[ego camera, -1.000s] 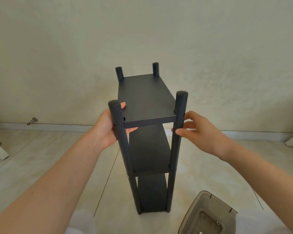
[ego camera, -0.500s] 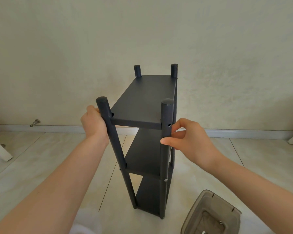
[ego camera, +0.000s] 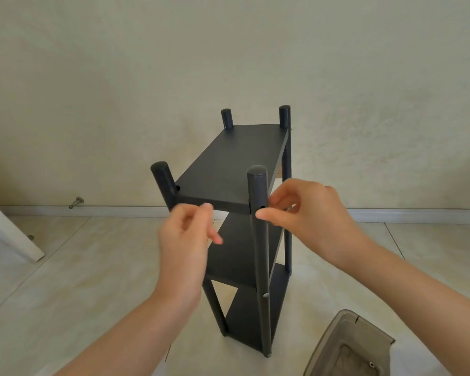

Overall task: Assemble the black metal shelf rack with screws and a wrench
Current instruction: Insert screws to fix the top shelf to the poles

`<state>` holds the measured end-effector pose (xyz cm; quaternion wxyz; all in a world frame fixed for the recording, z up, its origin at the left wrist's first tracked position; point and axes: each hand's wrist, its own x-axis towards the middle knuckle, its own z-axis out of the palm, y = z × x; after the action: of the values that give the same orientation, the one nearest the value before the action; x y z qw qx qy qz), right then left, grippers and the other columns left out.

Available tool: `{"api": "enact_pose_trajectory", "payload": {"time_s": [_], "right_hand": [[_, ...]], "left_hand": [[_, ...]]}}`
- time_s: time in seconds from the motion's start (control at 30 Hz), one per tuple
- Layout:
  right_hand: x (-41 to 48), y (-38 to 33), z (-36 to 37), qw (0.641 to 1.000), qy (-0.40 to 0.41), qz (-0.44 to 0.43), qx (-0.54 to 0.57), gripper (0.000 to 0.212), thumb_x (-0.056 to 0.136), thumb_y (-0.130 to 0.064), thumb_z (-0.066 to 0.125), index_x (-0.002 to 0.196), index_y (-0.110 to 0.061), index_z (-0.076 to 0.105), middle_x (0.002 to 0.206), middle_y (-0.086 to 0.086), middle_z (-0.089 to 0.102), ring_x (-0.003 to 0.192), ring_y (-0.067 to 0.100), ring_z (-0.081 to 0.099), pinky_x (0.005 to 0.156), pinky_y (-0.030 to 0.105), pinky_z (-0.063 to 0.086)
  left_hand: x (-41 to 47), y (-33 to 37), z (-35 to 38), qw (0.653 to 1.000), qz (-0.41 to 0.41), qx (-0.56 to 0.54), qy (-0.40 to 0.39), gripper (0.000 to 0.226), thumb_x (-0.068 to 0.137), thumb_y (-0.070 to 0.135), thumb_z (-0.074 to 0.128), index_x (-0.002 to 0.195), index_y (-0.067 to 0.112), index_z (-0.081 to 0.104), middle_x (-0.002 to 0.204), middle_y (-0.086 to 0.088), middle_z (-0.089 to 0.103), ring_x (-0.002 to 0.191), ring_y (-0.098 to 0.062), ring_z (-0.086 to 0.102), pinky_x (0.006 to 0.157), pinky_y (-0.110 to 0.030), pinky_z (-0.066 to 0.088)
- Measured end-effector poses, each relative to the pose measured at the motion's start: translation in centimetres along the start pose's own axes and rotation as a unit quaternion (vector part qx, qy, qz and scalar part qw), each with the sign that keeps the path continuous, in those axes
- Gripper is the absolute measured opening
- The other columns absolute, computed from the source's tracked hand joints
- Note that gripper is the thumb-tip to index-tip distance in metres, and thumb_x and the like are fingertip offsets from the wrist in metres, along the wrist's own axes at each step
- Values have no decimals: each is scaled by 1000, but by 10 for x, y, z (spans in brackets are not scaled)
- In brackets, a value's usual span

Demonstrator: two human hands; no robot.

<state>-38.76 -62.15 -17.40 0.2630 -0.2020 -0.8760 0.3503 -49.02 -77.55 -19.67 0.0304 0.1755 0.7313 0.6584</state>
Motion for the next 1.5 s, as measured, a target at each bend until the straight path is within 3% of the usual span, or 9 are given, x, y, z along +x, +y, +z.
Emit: {"api": "enact_pose_trajectory", "payload": {"time_s": [0.13,0.27,0.4,0.5,0.63,0.7,0.87,1.23,1.5], "right_hand": [[1,-5,-2,999,36,-34,15,30,78,-49,74,101,-35,59,84,-18,63,78,-3,60,65,6,41],[8,-10,-6,995,25,-80,58,37,88,-39,68,124,-39,60,102,-24,57,96,-1,58,85,13,48],[13,-11,-8,990,-31,-106,86,39,95,-32,59,134,-40,55,106,-27,62,108,-6,57,97,14,44],[14,-11,-8,986,-39,-126,106,36,98,-28,57,133,-34,58,89,-28,66,96,-6,63,81,12,50],[17,-10,-10,978,-54,-174,104,30,100,-13,54,129,-22,59,58,-38,54,61,-13,57,56,1,39],[19,-10,-13,976,-70,-177,110,26,100,-10,54,124,-18,60,56,-38,53,57,-15,55,57,0,37],[24,-11,-19,973,-87,-189,95,23,99,-10,56,121,-15,60,50,-40,48,50,-12,52,56,-2,34],[26,-4,-23,971,-99,-176,131,24,98,-9,58,121,-14,62,50,-40,49,54,-16,54,58,-3,34],[24,-2,-22,971,-83,-177,134,27,97,-13,60,123,-21,63,64,-41,56,66,-13,59,65,-2,36]], "left_hand": [[-4,-7,11,975,-148,-7,-166,31,92,45,63,92,16,73,82,3,77,81,-11,75,81,-28,52],[5,-14,18,971,-134,-48,-190,27,89,42,68,102,20,73,95,6,76,96,-11,73,90,-26,53],[13,-10,21,938,-155,-171,-259,37,79,35,70,104,9,68,112,-2,75,109,-13,70,95,-29,48],[17,-10,21,918,-162,-217,-289,34,79,30,68,102,5,65,118,-8,73,114,-20,69,99,-34,47],[21,-12,21,913,-165,-227,-296,17,80,29,66,85,18,78,113,-6,75,111,-21,70,92,-32,48],[22,-13,21,912,-162,-226,-301,16,80,30,65,75,27,80,110,-2,76,111,-19,70,87,-29,51],[23,-14,23,910,-167,-239,-296,16,79,29,64,76,28,80,107,1,76,108,-19,71,73,-22,58],[22,-12,26,912,-157,-225,-304,16,79,30,65,78,28,80,110,1,76,109,-18,70,75,-21,58],[25,-12,27,915,-152,-214,-305,29,75,31,69,99,15,70,114,-3,75,110,-23,70,86,-32,53]]}}
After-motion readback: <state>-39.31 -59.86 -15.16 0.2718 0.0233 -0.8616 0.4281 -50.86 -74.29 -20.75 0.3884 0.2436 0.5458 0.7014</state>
